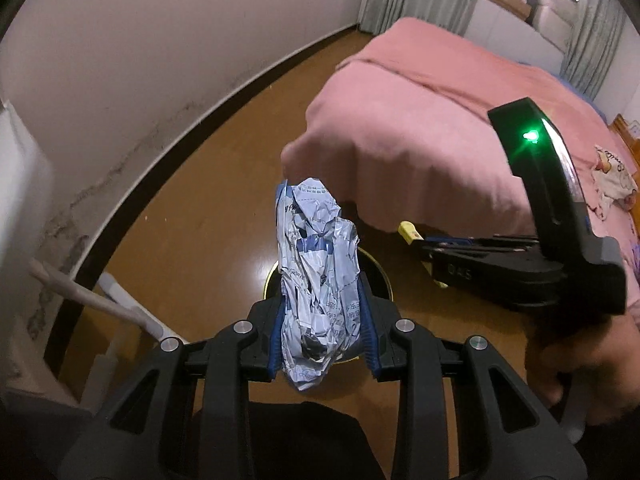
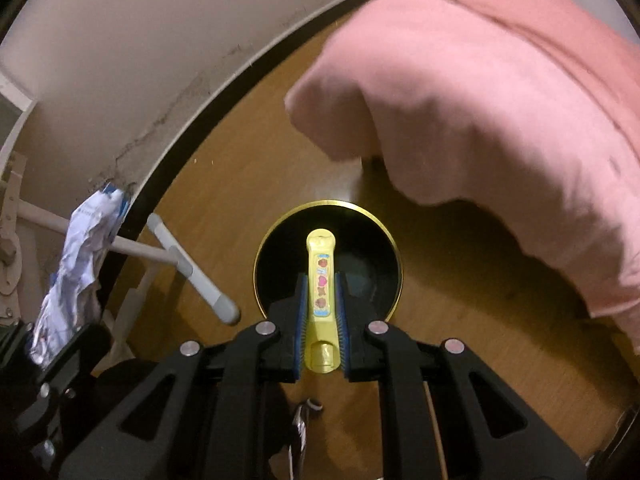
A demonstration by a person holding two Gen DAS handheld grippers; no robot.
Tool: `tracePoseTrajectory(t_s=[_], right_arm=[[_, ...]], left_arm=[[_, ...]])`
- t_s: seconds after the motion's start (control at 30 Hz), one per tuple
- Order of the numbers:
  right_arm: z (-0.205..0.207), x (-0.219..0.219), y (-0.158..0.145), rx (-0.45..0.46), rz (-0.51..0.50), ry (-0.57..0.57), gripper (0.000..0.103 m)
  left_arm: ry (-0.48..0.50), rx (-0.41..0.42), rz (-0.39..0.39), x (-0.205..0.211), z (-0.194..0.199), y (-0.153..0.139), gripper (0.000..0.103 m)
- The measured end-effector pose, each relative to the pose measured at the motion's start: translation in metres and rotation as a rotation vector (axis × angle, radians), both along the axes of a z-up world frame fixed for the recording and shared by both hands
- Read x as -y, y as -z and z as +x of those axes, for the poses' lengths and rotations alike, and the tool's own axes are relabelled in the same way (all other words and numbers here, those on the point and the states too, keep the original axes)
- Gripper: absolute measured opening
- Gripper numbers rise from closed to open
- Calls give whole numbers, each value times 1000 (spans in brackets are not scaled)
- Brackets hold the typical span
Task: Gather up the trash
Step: 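Carry both items to the black bin and open both tools to drop them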
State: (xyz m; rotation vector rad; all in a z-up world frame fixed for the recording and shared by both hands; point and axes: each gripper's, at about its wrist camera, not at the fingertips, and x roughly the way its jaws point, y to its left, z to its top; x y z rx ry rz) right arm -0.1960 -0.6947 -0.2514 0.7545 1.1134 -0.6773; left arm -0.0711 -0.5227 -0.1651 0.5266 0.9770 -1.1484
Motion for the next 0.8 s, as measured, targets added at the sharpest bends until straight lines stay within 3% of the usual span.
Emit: tracePoseTrajectory(t_s=[0.27,0.33,0.37,0.4,0.8], right_arm=[[1,5,14,23,54,0,14],[0,5,12,36,67,4,30],[0,6,10,45,64,13,62],[-1,6,8,58,48,25,80],[-22,22,-13,107,-7,153,80]], left_arm=[[0,-4,23,14,-7,17,30],[1,-4,28,17,-5,20,30],[0,-6,29,15,-7,17,30],[1,-8,31,16,-7,17,30],[26,-32,46,26,-18,26,31]])
